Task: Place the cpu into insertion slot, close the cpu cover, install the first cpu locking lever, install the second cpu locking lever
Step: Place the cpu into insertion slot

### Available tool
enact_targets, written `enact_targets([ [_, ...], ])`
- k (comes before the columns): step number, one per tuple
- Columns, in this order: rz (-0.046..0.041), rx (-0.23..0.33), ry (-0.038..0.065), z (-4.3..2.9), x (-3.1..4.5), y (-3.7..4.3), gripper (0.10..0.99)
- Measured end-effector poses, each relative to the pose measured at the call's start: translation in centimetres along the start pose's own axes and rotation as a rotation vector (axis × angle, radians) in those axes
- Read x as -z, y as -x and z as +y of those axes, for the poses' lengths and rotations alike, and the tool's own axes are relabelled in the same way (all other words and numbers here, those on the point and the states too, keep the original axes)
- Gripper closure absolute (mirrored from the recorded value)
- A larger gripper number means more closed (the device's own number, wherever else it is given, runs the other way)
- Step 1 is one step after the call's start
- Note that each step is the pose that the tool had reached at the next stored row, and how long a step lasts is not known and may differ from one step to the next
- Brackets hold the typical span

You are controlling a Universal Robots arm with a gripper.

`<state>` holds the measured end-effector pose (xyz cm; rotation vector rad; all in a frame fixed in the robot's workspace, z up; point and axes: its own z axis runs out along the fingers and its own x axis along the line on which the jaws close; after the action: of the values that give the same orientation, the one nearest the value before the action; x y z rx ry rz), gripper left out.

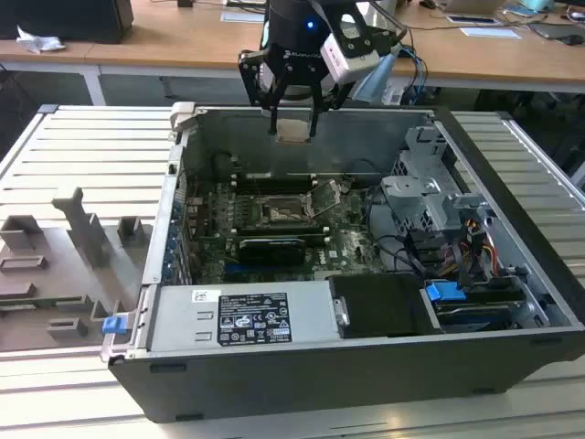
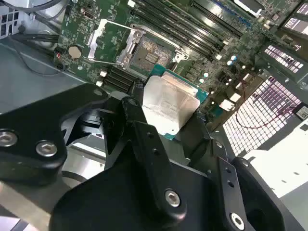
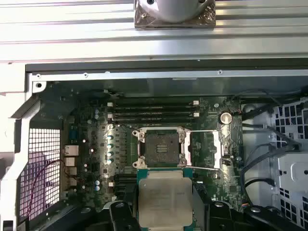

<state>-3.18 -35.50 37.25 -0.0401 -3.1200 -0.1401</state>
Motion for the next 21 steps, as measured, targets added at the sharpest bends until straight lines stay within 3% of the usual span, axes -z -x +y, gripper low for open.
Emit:
enact_targets([
  [6, -0.0065, -0.073, 0.001, 0.0, -0.04, 0.0, 0.541],
  [21, -0.0121, -0.135, 0.002, 0.0, -0.07, 0.0, 0.541],
])
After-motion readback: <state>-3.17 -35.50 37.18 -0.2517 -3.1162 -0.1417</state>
